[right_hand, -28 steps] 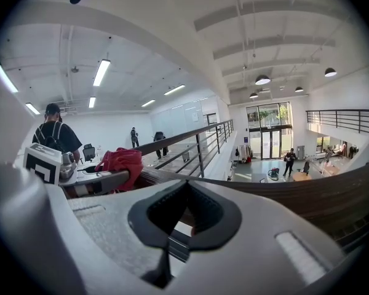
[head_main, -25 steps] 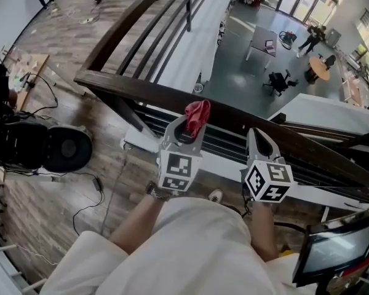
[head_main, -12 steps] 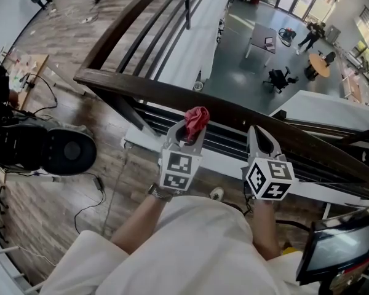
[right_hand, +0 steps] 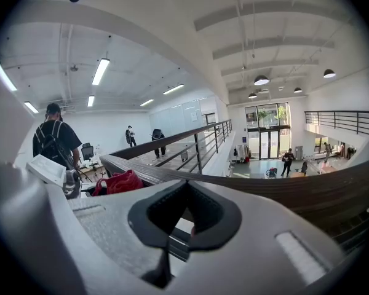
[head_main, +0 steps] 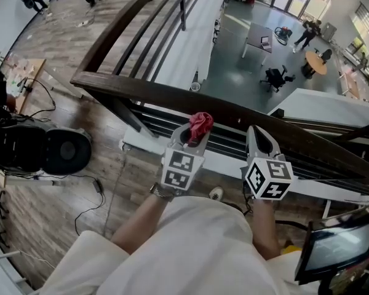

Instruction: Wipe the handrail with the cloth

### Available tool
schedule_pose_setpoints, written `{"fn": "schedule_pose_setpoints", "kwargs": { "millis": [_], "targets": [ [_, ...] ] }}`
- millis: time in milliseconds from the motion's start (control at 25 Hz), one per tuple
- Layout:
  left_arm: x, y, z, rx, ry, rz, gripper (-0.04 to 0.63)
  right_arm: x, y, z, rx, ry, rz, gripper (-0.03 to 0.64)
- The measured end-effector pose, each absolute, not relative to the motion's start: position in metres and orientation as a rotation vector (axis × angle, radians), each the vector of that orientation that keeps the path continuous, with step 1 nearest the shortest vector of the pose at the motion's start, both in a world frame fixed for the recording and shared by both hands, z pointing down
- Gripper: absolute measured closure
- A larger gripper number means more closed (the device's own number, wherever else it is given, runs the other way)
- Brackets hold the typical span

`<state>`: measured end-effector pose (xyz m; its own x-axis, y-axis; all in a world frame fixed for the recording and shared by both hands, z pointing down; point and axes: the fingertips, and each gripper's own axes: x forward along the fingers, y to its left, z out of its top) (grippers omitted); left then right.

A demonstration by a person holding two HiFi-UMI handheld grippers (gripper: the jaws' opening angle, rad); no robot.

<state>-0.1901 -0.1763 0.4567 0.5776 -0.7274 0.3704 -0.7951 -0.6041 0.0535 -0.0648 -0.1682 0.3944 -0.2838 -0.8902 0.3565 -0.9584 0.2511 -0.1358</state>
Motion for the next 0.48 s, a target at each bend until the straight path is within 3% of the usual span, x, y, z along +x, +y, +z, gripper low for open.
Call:
{"fn": "schedule_pose_setpoints", "kwargs": {
  "millis": [480],
  "targets": [
    [-0.159,-0.166,0.458,2.650,-1.184,0.499,0.474,-0.052,-0.163,0.399,1.782,-2.294,0.503,0.615]
  ]
}}
